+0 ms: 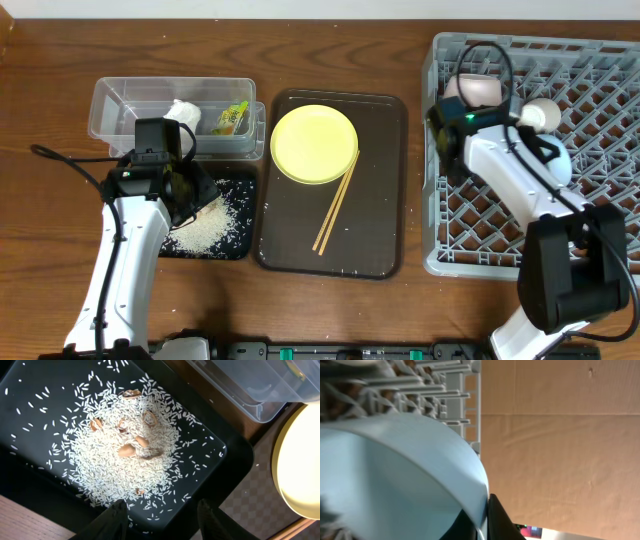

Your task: Sort waste into correct bins and load items into the dishwasher rack

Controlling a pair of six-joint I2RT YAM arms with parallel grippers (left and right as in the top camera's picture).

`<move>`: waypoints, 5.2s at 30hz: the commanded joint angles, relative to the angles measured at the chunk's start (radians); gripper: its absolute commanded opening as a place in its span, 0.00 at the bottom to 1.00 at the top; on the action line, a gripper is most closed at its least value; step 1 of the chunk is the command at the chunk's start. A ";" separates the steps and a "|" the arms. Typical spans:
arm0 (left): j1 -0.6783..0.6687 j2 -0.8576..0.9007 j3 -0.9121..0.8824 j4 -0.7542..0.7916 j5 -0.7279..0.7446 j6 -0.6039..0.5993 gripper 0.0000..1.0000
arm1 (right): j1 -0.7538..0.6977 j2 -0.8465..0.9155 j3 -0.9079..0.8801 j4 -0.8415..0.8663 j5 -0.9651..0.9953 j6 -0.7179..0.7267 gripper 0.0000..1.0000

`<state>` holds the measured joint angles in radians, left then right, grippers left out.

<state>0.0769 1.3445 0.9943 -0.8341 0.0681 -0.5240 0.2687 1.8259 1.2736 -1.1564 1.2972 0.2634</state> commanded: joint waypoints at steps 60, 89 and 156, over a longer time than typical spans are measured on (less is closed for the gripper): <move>0.003 -0.006 0.005 -0.089 -0.029 0.071 0.63 | 0.406 0.189 0.198 0.257 -1.435 0.328 0.54; 0.003 -0.006 0.005 -0.119 -0.029 0.085 0.64 | 0.458 0.191 0.198 0.190 -1.320 0.504 0.49; 0.003 -0.006 0.005 -0.148 -0.029 0.085 0.64 | 0.410 0.124 0.031 0.264 -1.251 0.483 0.52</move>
<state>0.0769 1.3445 0.9943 -0.9733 0.0521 -0.4473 0.6781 1.9556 1.3281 -0.9085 0.0521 0.7502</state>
